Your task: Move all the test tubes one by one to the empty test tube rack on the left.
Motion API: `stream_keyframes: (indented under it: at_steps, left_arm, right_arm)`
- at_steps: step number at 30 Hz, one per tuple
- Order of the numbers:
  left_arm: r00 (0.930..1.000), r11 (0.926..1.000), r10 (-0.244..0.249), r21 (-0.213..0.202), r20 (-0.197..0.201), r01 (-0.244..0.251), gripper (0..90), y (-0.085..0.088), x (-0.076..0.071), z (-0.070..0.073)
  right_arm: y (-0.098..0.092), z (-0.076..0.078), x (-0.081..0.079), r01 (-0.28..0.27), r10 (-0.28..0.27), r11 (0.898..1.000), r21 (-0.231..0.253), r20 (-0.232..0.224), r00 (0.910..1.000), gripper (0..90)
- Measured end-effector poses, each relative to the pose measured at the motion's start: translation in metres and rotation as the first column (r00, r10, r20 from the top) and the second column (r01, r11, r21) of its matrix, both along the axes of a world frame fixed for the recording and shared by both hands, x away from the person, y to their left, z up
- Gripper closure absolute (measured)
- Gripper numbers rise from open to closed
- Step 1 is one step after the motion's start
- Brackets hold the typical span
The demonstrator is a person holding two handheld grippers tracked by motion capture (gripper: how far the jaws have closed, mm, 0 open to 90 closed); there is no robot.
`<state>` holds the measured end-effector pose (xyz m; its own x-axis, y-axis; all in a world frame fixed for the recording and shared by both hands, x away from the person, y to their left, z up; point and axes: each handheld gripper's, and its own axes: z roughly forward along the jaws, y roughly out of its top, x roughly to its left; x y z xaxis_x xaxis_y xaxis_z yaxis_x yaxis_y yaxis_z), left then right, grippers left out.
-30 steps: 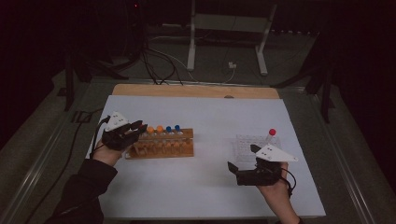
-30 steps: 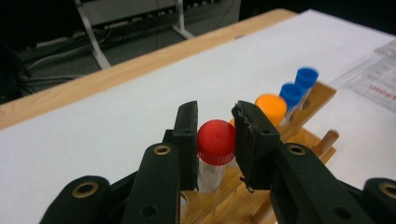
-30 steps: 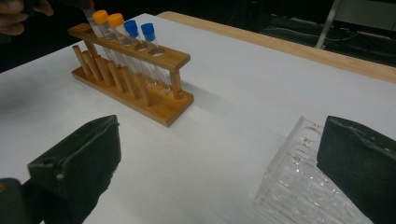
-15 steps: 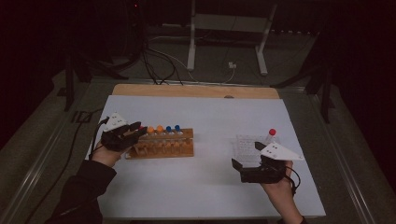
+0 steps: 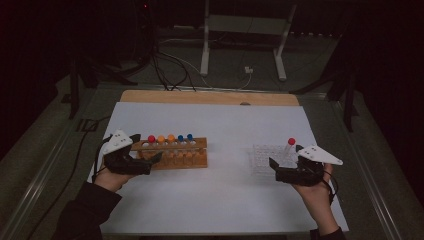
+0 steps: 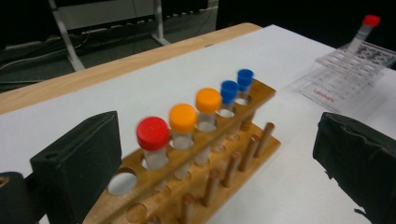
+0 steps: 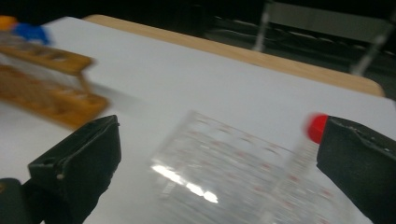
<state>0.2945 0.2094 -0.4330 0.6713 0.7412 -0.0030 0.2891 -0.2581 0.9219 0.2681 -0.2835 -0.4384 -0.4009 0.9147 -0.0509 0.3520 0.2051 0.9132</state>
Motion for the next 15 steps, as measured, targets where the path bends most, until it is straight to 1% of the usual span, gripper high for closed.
stream_keyframes:
  at_steps: [2,3,4,5,7,8,10,11,12,13,14,15]
  left_arm:
    - [1.0,1.0,0.0,-0.008,0.006,0.0,1.2,-0.001,-0.004,-0.002]
    - [1.0,0.9999,-0.006,-0.013,0.005,0.006,1.2,-0.001,-0.006,-0.003]
    - [1.0,0.9999,0.0,-0.013,0.01,0.001,1.2,-0.001,-0.008,-0.004]
    - [0.9999,0.9998,-0.009,-0.017,0.007,0.01,1.2,-0.001,-0.009,-0.005]
    - [1.0,0.9998,-0.004,-0.018,0.006,0.004,1.2,0.0,-0.01,-0.007]
    - [0.9999,0.9996,-0.013,-0.025,0.001,0.013,1.2,0.0,-0.01,-0.008]
    - [0.9999,0.9996,-0.017,-0.021,-0.001,0.017,1.2,-0.001,-0.011,-0.009]
    - [0.9997,0.9993,-0.026,-0.025,-0.003,0.026,1.2,-0.001,-0.011,-0.009]
    - [0.9997,0.9995,-0.026,-0.02,-0.001,0.026,1.2,-0.002,-0.012,-0.009]
    - [0.9994,0.9992,-0.035,-0.02,-0.002,0.035,1.2,-0.002,-0.012,-0.009]
    - [0.9992,0.999,-0.041,-0.021,-0.001,0.041,1.2,-0.003,-0.013,-0.009]
    - [0.9992,0.999,-0.041,-0.016,-0.001,0.041,1.2,-0.004,-0.013,-0.009]
  right_arm:
    - [-0.008,-0.004,0.004,0.04,-0.04,0.999,-0.003,-0.011,0.9991,0.1]
    - [-0.012,-0.006,0.006,0.058,-0.058,0.998,-0.002,-0.019,0.9982,2.2]
    - [-0.015,-0.009,0.009,0.084,-0.084,0.996,-0.004,-0.027,0.9961,2.7]
    - [-0.018,-0.011,0.011,0.1,-0.1,0.995,-0.006,-0.032,0.9945,3.1]
    - [-0.021,-0.015,0.016,0.115,-0.115,0.993,-0.001,-0.051,0.992,3.8]
    - [-0.023,-0.017,0.018,0.131,-0.131,0.991,-0.004,-0.059,0.9897,6.4]
    - [-0.025,-0.019,0.023,0.152,-0.151,0.988,0.002,-0.074,0.9857,14.4]
    - [-0.026,-0.021,0.025,0.163,-0.163,0.987,0.002,-0.082,0.9833,16.4]
    - [-0.026,-0.022,0.028,0.176,-0.175,0.984,-0.005,-0.095,0.9799,17.1]
    - [-0.027,-0.024,0.031,0.182,-0.182,0.983,-0.005,-0.111,0.977,20.5]
    - [-0.027,-0.025,0.034,0.184,-0.183,0.983,-0.003,-0.119,0.9758,26.2]
    - [-0.027,-0.026,0.037,0.192,-0.19,0.981,-0.005,-0.132,0.9728,30.0]
